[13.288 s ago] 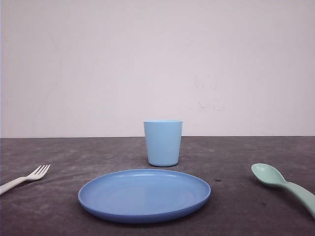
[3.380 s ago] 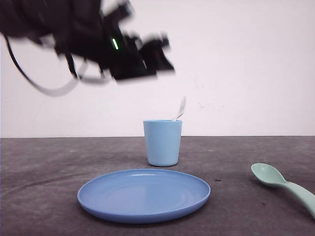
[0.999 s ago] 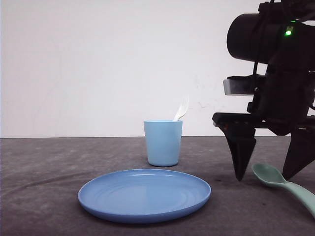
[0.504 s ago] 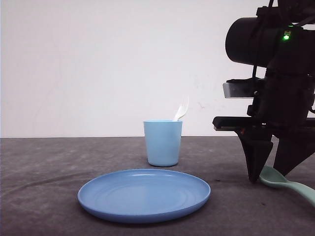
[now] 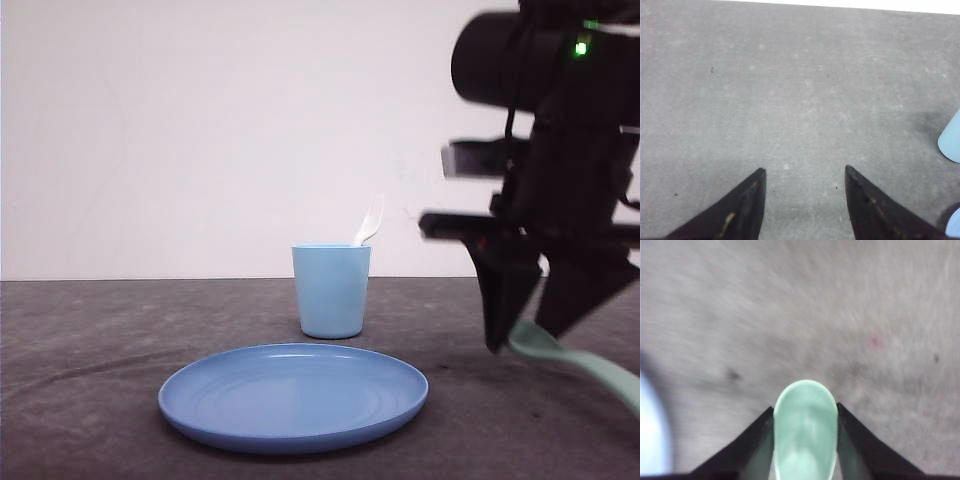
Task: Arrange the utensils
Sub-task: 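Lift the green spoon with the right gripper and lower it into the cup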
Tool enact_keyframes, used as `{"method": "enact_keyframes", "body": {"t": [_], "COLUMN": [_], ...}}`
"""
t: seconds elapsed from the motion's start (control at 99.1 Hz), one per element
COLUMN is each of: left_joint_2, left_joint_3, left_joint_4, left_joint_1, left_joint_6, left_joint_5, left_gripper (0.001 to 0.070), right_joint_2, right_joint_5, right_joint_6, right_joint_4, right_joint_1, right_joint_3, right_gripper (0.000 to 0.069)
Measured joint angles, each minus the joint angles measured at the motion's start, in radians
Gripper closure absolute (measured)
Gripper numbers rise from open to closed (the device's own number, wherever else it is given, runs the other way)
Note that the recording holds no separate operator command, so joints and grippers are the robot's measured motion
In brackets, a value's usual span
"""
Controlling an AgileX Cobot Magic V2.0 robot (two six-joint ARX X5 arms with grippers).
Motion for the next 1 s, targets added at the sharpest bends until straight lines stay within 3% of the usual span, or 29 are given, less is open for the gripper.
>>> {"method": "enact_keyframes", "body": {"t": [0.151, 0.333, 0.706, 0.999], "left_joint_2": [0.000, 0.000, 0.000, 0.000], "left_joint_3": [0.000, 0.000, 0.000, 0.000], "left_joint_4": [0.000, 0.000, 0.000, 0.000], "left_joint_1": [0.000, 0.000, 0.000, 0.000], "left_joint_6": [0.000, 0.000, 0.000, 0.000], "left_joint_5": [0.000, 0.000, 0.000, 0.000], "left_gripper": [0.0412, 0.0412, 0.0412, 0.0412], "right_joint_2": [-0.055, -0.072, -0.058, 0.087], "right_joint_5": [0.000, -0.003, -0.025, -0.025], "right_joint_6": [-0.041, -0.129, -0.275, -0.328], "right_joint_4": [0.024, 0.172, 0.666, 1.017], "right_joint_1": [0.019, 0.027, 0.046, 0.053], "right_joint_3": [0.064, 0.143, 0.161, 0.161], "right_gripper": [0.0522, 0.0522, 0.0522, 0.0522]}}
